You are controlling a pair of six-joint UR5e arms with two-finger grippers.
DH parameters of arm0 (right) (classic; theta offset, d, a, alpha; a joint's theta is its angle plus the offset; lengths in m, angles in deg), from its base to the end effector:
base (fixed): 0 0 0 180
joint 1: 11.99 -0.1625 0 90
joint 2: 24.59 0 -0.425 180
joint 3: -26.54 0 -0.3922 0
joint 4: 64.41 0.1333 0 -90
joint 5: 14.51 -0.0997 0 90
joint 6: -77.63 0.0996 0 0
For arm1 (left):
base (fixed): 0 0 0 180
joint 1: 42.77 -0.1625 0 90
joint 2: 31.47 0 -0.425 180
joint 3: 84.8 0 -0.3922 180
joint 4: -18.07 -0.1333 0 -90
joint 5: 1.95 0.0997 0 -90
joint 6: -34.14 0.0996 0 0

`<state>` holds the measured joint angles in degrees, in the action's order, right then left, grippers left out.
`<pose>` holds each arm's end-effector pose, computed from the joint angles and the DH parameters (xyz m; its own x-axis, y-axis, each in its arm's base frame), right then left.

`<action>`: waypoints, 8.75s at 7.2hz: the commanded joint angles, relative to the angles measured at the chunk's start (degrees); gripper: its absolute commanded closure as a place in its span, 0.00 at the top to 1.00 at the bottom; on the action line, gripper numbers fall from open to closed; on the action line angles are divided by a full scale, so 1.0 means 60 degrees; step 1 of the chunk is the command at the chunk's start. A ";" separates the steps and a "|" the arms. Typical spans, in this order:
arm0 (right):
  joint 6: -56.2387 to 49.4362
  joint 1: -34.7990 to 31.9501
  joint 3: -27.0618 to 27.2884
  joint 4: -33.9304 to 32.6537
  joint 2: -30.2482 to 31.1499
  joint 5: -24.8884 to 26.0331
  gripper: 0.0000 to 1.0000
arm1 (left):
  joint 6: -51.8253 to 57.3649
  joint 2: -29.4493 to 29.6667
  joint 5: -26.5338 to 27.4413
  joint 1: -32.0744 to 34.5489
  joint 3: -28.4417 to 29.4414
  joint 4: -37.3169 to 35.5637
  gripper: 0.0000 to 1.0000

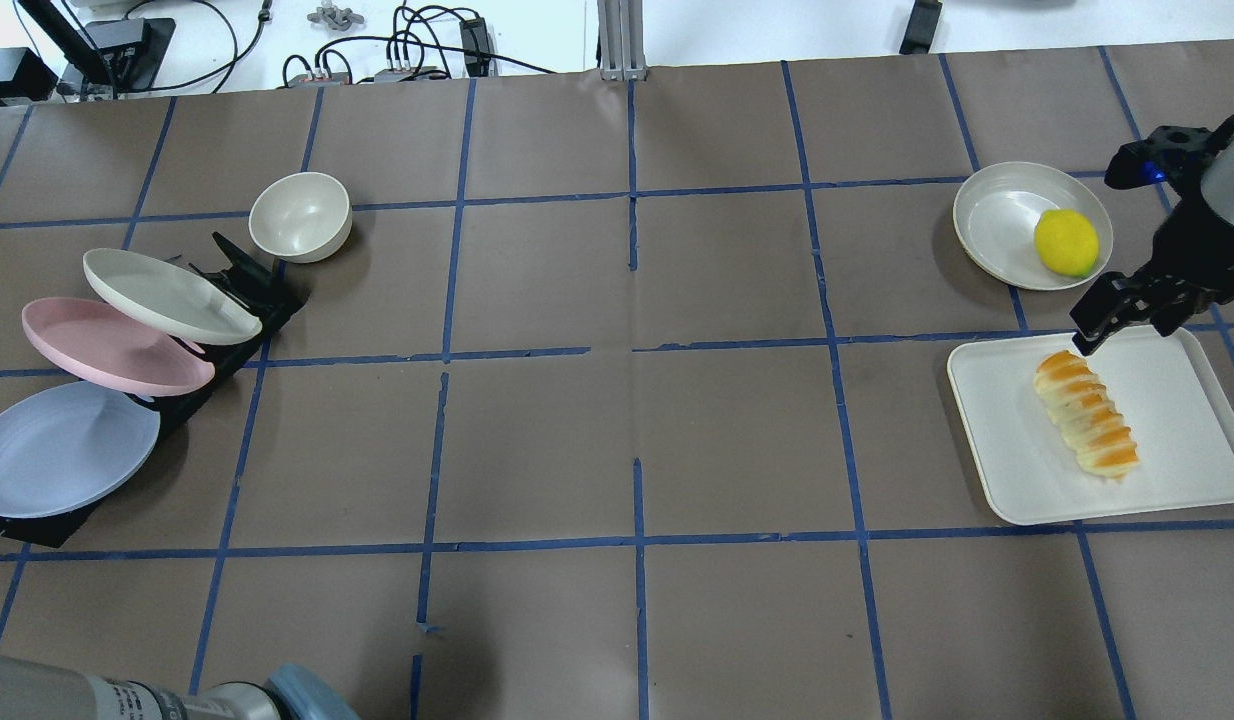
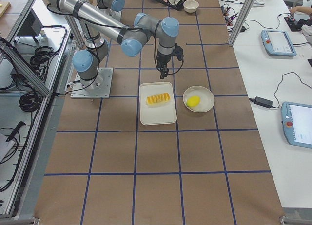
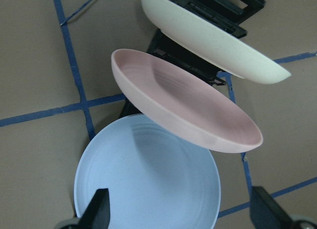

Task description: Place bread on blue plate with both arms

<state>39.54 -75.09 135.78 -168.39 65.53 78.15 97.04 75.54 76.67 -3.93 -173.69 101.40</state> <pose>-0.0934 -0.4685 0.3510 -0.9806 -0.1952 -0.0189 -0.1961 0.9756 0.0990 0.3592 -0.4856 0.3491 -0.9533 0.1942 0.2315 0.1751 0.9794 -0.1003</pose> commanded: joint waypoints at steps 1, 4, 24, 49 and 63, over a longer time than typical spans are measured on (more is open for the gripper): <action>-0.0257 0.0584 0.0557 -0.0945 -0.0253 -0.0019 0.86 | 0.0166 0.0926 -0.0008 -0.0057 0.0457 -0.0207 1.00; -0.0887 0.0746 0.1070 -0.1884 -0.0737 -0.0019 0.86 | 0.0166 0.2506 -0.0329 -0.0028 0.0606 -0.0763 1.00; -0.1694 0.0746 0.1731 -0.4539 -0.2716 -0.0151 0.41 | -0.0464 0.0380 0.0694 -0.0687 0.0079 0.0826 0.16; 0.6106 -0.3922 -0.3775 0.3471 -0.0296 -0.0546 0.09 | -1.4652 0.0318 -0.1282 0.9541 -0.4496 -0.8249 1.00; 0.8252 -0.7147 -0.2709 -0.3060 -0.4956 -0.0896 0.09 | -1.1348 -0.1194 0.1970 0.8425 0.1440 0.1858 1.00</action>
<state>88.98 -116.60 118.73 -186.73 36.97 73.73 28.77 68.54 88.59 47.26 -165.85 112.52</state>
